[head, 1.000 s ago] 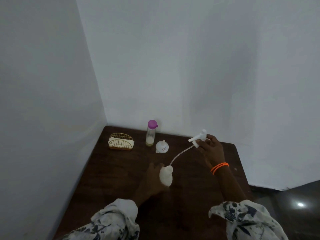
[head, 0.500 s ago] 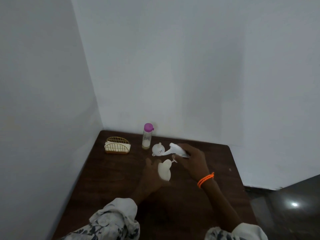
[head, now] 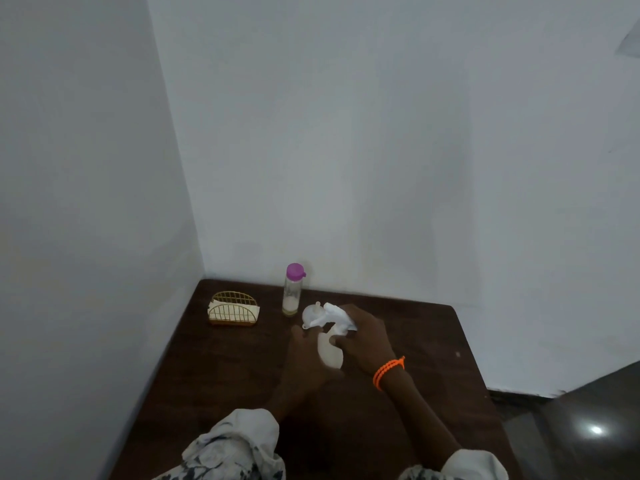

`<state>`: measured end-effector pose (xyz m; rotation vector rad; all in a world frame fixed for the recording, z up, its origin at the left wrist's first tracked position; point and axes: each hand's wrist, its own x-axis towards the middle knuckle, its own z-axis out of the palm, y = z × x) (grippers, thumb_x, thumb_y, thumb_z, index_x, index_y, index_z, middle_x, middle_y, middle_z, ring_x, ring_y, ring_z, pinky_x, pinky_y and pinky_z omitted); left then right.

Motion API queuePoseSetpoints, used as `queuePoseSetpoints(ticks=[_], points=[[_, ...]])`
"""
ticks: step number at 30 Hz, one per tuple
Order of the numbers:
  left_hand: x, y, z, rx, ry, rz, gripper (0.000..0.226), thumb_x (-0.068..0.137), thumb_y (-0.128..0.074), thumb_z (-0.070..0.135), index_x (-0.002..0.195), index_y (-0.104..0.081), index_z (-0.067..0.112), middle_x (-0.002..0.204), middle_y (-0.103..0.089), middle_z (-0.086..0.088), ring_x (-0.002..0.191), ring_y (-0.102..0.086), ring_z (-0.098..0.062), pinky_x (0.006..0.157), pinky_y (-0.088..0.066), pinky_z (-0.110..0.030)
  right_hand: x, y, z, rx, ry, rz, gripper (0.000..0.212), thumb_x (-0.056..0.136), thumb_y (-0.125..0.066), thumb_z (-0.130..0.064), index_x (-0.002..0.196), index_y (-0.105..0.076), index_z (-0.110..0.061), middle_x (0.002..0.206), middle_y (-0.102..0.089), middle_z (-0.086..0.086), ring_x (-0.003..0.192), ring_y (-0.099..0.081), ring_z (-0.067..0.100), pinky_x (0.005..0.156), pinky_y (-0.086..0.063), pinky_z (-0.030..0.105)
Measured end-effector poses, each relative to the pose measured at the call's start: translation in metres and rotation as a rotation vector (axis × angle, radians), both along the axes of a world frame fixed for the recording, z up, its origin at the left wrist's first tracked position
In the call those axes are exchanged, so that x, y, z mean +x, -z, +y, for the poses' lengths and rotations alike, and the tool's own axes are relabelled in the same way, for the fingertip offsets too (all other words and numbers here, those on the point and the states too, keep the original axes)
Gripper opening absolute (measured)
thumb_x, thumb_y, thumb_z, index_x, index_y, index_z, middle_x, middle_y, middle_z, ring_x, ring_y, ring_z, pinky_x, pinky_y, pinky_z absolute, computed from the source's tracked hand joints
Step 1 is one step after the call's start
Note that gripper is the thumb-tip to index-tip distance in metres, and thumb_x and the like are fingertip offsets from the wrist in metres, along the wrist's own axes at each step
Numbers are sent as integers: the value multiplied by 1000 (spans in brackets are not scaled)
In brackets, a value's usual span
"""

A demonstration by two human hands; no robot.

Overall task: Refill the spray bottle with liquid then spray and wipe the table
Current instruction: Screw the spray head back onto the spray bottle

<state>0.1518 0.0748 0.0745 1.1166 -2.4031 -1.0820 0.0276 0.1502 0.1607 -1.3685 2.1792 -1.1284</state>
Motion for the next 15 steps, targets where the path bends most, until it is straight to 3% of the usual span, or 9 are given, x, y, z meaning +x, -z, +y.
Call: queuePoseSetpoints(ticks=[4, 8, 13, 15], points=[[-3, -4, -1, -31, 11, -5, 103, 55, -86, 61, 141, -42, 22, 138, -37, -3, 123, -44, -17, 104, -46, -33, 0, -1, -2, 7, 32, 15, 32, 64, -83, -20, 93, -69, -18, 84, -70, -8, 77, -66, 6, 69, -52, 23], [-8, -4, 0, -41, 41, 5, 102, 61, -85, 61, 143, -42, 19, 141, -38, -4, 131, -43, -20, 111, -41, -37, 3, 4, -7, 73, 112, 173, 40, 65, -72, -53, 83, -62, -19, 77, -64, -5, 70, -60, 13, 63, -50, 32], [-11, 2, -1, -27, 27, 54, 100, 48, -85, 67, 132, -49, 28, 127, -36, 5, 115, -45, -11, 94, -44, -23, 9, 7, -7, 201, 295, 320, 52, 71, -65, -73, 78, -57, -22, 76, -54, -7, 67, -52, 10, 56, -38, 26], [-13, 3, -2, -9, 21, 28, 101, 48, -86, 66, 132, -48, 28, 130, -36, 2, 113, -42, -9, 92, -41, -20, 6, 7, -8, 182, 258, 242, 53, 67, -68, -72, 82, -59, -23, 78, -57, -8, 70, -55, 9, 59, -42, 24]])
